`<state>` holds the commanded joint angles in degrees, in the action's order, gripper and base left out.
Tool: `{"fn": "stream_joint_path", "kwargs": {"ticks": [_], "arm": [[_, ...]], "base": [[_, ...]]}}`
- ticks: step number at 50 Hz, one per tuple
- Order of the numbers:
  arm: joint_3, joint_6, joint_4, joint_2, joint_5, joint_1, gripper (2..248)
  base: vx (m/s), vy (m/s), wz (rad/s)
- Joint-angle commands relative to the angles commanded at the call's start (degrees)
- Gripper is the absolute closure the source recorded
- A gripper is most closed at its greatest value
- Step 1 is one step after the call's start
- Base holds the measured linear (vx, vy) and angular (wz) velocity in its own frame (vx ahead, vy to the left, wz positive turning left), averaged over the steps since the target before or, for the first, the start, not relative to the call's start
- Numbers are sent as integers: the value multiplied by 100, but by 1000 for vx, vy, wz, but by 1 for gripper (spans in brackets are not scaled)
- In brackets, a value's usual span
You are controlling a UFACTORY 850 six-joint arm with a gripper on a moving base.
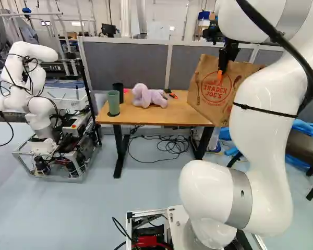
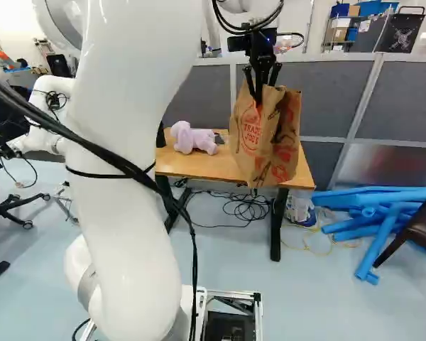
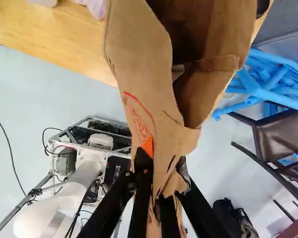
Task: Pick up the bag on the ground and place it on the table
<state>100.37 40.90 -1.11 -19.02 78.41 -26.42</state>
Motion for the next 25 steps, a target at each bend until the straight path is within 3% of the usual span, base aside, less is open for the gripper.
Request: {"fn": "stream_joint_path", "kwargs": {"ticks": [25], "arm": [[0,0,0,0,0,0,229]], "base": [[181,-84,-8]]}}
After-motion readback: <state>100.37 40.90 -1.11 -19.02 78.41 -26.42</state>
